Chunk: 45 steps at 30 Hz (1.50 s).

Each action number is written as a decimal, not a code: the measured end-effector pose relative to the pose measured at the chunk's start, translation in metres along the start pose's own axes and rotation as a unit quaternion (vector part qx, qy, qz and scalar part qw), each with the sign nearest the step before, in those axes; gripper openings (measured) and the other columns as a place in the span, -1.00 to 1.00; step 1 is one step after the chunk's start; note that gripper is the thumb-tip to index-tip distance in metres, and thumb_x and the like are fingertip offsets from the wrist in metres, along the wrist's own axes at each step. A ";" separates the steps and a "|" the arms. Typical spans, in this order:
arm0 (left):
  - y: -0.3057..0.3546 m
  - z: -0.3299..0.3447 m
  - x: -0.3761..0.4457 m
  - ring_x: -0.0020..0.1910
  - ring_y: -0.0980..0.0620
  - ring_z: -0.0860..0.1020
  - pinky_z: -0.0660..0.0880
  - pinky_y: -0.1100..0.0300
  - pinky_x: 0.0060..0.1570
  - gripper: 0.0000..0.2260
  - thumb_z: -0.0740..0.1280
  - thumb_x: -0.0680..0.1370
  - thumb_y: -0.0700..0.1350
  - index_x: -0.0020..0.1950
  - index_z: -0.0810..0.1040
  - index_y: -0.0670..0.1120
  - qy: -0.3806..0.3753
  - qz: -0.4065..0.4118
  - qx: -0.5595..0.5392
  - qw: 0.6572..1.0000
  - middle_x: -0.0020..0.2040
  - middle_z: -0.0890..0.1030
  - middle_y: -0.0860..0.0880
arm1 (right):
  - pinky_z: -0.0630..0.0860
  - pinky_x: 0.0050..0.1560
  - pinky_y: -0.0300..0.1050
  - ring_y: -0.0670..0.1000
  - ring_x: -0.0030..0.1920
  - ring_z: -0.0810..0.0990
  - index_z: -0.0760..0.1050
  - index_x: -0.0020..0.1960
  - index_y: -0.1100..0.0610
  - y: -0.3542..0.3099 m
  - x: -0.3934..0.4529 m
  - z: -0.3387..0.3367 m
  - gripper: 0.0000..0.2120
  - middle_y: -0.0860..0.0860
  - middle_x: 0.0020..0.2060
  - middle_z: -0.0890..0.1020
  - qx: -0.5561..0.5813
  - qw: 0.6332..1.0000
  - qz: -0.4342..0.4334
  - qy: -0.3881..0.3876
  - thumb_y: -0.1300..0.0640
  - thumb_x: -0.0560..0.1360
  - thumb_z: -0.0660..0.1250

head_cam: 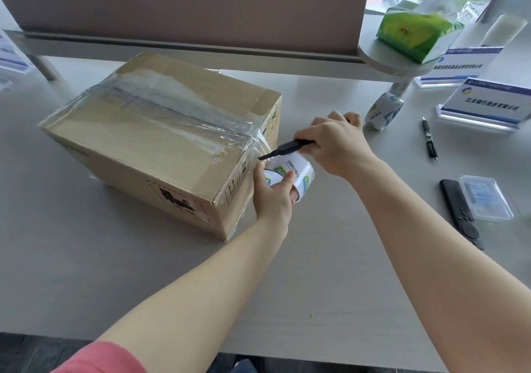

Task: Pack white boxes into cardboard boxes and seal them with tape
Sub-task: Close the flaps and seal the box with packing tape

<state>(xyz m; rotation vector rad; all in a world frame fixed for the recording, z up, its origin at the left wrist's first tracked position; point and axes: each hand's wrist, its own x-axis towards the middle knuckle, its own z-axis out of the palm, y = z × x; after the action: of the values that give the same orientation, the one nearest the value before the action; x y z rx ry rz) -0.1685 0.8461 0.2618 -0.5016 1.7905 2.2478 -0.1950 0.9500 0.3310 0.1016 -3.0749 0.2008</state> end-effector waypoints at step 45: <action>-0.010 -0.015 0.022 0.08 -0.05 0.48 0.43 0.26 -0.08 -0.57 0.21 0.56 -0.26 0.39 0.32 0.05 -0.151 -0.034 0.186 0.970 0.26 0.46 -0.06 | 0.29 -0.30 -0.17 0.13 -0.16 0.43 0.44 -0.05 0.23 0.060 -0.073 0.105 -0.86 0.12 -0.19 0.48 0.165 0.897 0.372 -0.173 0.15 0.47 0.29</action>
<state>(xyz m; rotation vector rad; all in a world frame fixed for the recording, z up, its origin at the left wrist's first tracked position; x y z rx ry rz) -0.1825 0.8327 0.2409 -0.1367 1.9292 1.7663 -0.1326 1.0004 0.2149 -1.1545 -3.1979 0.8102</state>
